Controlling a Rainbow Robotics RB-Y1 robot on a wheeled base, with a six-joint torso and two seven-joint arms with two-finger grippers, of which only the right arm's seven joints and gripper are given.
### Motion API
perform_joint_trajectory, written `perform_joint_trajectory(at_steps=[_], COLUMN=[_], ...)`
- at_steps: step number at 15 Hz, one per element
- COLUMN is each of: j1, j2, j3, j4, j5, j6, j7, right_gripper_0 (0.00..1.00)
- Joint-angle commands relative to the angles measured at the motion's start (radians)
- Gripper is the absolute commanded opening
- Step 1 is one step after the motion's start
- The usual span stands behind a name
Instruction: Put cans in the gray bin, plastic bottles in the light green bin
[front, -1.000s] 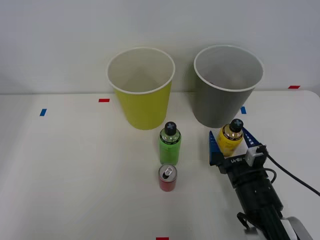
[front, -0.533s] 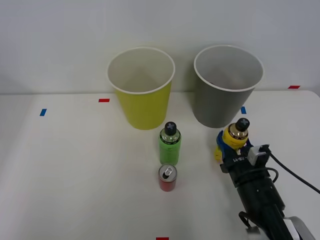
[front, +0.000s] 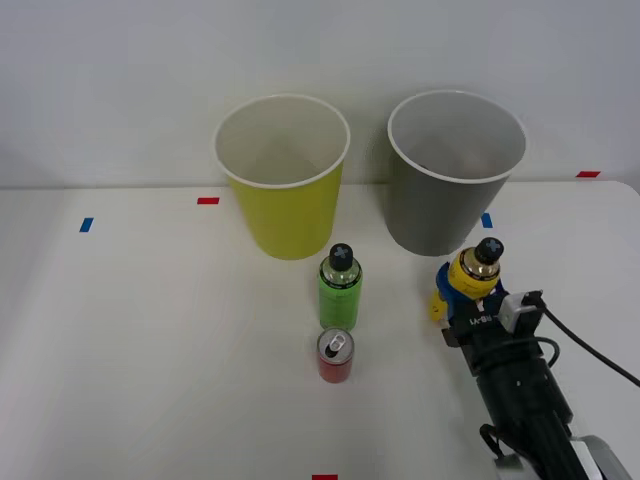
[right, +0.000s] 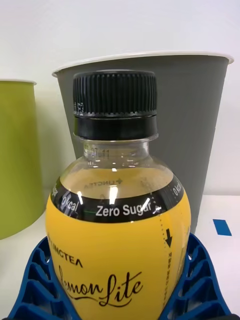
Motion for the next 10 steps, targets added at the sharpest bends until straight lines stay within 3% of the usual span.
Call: perform_joint_trajectory(at_steps=[1, 4, 10], j1=[0.039, 0.062, 0.035], j2=[-0.036, -0.075, -0.098], j3=[0.022, 0.036, 0.107], j4=[0.000, -0.075, -0.425], j5=[-0.124, -0.167, -0.216], j6=[-0.106, -0.120, 0.175], j7=[0.000, -0.021, -0.181], right_gripper_0=[0.00, 0.00, 0.00])
